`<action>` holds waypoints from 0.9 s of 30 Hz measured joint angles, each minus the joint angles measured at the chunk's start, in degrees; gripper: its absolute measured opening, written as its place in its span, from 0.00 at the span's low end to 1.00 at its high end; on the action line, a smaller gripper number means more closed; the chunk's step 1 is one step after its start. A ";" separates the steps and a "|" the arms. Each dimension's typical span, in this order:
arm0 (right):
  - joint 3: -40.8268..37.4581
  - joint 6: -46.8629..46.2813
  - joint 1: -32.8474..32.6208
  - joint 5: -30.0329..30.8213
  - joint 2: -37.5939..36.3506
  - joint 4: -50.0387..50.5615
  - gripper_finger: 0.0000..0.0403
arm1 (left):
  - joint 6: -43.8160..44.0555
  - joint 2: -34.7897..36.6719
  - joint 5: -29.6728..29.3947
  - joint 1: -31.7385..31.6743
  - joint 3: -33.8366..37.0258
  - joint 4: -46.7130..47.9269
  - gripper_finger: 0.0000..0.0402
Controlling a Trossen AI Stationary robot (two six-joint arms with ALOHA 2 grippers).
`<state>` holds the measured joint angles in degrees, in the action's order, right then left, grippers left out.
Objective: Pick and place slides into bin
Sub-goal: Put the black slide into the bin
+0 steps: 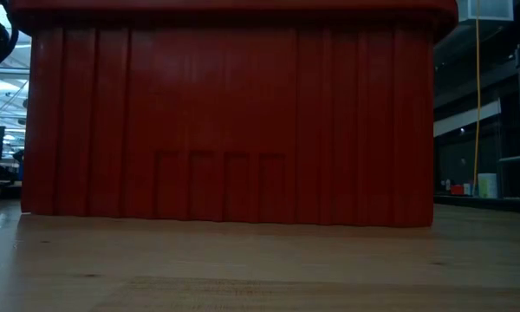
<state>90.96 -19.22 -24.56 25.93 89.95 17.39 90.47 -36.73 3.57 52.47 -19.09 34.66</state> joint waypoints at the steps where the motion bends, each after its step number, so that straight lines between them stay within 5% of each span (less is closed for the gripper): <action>1: 0.00 0.01 0.00 0.00 0.00 0.00 0.36 | -0.23 0.00 0.00 0.00 0.00 0.01 0.32; 9: 0.00 0.04 0.00 0.00 0.00 0.00 0.36 | -2.30 2.23 3.06 -0.02 0.00 -2.00 0.32; 19: 0.00 0.02 -0.01 0.00 0.00 -0.32 0.36 | -5.76 12.19 -2.61 -0.04 0.06 -0.34 0.32; 27: 0.00 -0.07 0.00 0.00 0.00 -0.45 0.36 | 1.53 14.75 1.12 -0.07 8.90 -8.02 0.32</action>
<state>90.96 -19.29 -24.56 25.93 89.95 16.94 91.99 -21.98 4.70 52.40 -10.19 26.64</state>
